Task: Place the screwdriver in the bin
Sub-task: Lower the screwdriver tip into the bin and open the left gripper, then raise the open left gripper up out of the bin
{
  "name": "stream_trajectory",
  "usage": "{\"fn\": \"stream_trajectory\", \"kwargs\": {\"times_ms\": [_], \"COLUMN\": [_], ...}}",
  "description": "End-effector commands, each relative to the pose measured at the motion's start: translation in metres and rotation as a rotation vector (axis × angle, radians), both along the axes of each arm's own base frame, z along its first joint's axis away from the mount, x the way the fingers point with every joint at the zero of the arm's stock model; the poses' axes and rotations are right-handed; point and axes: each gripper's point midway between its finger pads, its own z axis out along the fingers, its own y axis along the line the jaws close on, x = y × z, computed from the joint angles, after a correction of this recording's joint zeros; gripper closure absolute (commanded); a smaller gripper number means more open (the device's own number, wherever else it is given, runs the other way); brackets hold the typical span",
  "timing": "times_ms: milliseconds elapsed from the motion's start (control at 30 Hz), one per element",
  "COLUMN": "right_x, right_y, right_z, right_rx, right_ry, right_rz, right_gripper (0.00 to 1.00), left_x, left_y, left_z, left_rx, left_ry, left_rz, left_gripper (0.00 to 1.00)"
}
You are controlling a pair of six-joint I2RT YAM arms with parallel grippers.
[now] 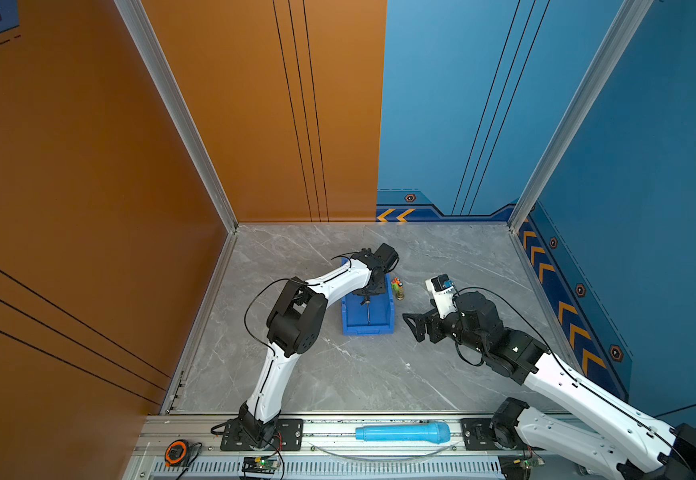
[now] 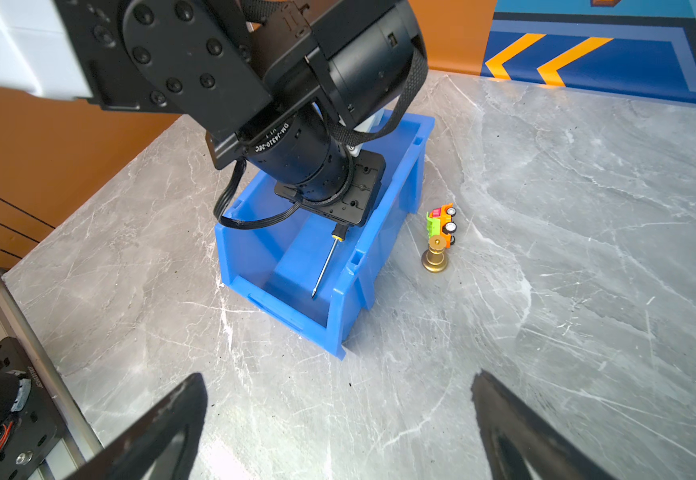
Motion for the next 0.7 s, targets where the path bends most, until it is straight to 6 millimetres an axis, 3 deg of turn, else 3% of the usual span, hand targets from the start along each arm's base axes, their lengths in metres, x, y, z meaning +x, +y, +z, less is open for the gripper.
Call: {"fn": "stream_trajectory", "kwargs": {"times_ms": [0, 667], "right_x": [0.003, 0.002], "right_y": [-0.007, -0.008], "right_z": [0.001, 0.002], "right_rx": [-0.006, -0.002], "right_ry": [-0.017, -0.022], "right_rz": [-0.033, -0.037], "right_gripper": [0.00, 0.00], "left_x": [-0.008, -0.005], "left_y": [0.004, 0.007], "left_z": [-0.021, -0.001], "left_rx": [0.020, 0.035], "left_ry": [0.055, 0.007], "left_rz": [-0.006, -0.021], "left_gripper": [0.85, 0.63]}}
